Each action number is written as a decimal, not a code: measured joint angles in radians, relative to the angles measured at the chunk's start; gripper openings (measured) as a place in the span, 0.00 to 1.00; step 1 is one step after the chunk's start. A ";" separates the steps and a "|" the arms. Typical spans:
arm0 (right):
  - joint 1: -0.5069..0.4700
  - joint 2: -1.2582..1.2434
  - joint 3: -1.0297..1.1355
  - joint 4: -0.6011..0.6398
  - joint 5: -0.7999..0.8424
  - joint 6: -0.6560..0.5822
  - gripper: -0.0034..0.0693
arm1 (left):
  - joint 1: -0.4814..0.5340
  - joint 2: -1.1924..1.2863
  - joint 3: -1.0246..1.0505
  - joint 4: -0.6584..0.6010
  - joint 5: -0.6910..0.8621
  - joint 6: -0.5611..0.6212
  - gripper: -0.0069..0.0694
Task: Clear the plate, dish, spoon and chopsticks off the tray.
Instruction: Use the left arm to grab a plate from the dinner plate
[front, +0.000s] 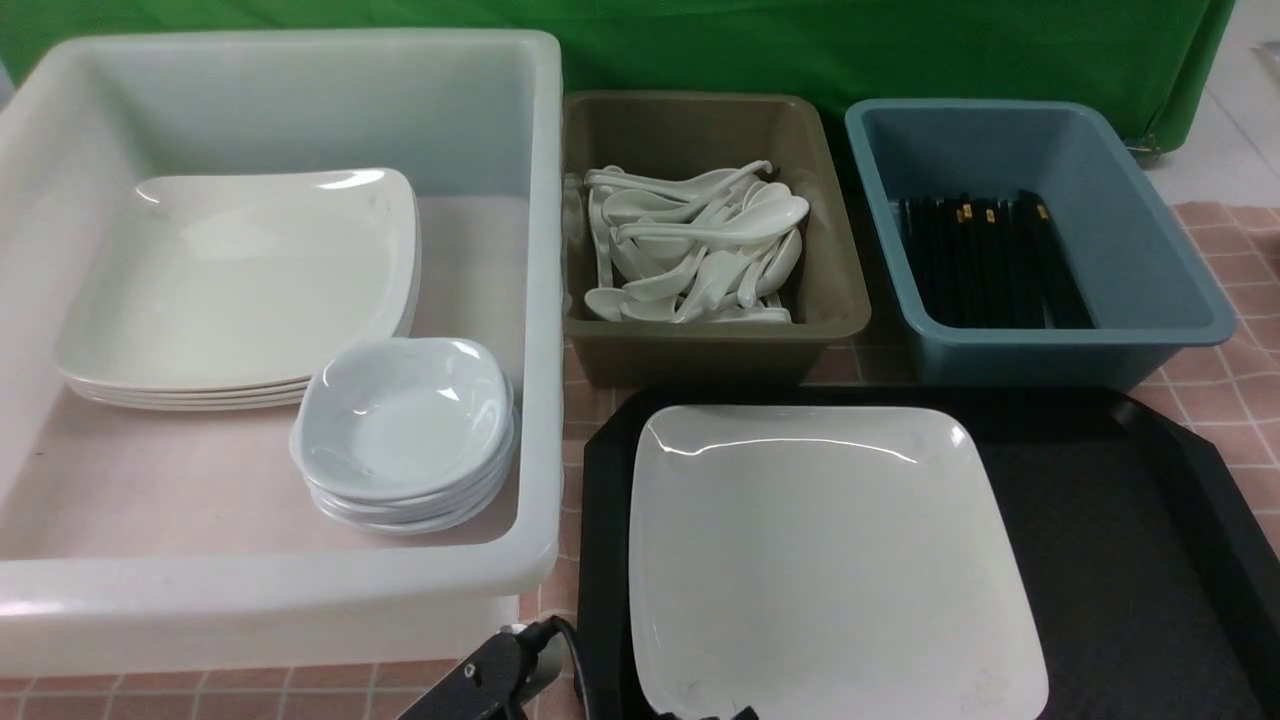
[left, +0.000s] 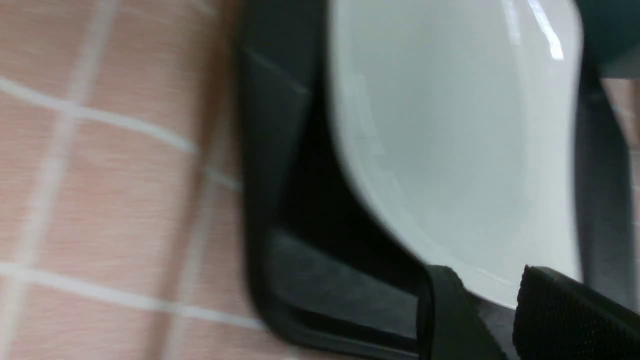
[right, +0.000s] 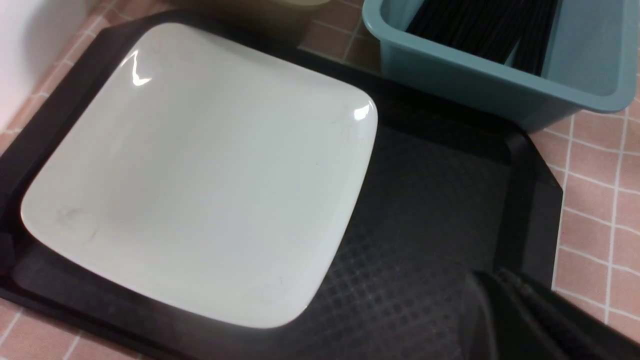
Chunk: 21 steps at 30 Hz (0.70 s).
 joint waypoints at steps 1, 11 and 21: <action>0.000 0.000 0.000 0.000 0.000 0.000 0.09 | 0.000 -0.001 -0.001 -0.061 0.015 0.048 0.35; 0.000 0.000 0.000 0.001 0.000 0.007 0.09 | 0.090 -0.005 -0.052 -0.130 0.142 0.191 0.48; 0.000 0.000 0.000 0.001 0.001 0.016 0.09 | 0.298 -0.005 -0.058 -0.071 0.401 0.250 0.58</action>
